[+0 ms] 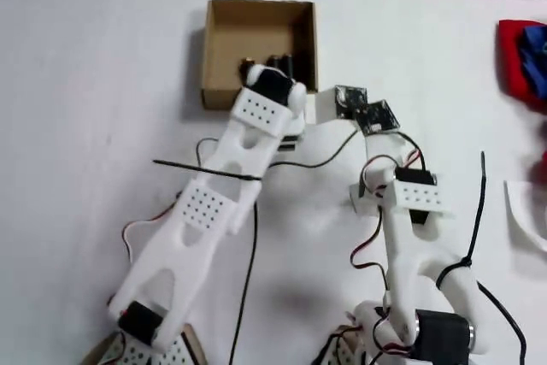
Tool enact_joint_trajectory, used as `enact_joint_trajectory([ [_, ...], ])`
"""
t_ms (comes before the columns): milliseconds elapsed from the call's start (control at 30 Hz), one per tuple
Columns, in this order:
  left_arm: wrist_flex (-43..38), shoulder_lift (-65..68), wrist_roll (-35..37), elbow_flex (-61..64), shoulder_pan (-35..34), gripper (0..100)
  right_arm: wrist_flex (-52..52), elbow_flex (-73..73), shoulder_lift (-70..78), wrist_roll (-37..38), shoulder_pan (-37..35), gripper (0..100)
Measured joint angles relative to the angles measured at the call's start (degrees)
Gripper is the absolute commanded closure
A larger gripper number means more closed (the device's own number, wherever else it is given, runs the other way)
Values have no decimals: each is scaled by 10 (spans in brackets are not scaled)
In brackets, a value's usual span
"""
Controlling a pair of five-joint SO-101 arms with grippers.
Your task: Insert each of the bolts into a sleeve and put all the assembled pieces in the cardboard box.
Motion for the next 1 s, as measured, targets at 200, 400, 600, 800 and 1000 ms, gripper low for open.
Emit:
enact_joint_trajectory([
  [200,-27,0,0,-3,-37,832,0,0,0,0,0,975],
  [400,-82,-1,0,25,-49,834,0,0,0,0,0,975],
  [600,-128,-3,-2,85,-47,834,0,0,0,0,0,975],
  [800,-143,-5,0,115,-47,835,-7,0,0,0,0,975],
  [1000,-142,-7,0,124,-47,987,-7,0,0,0,0,975],
])
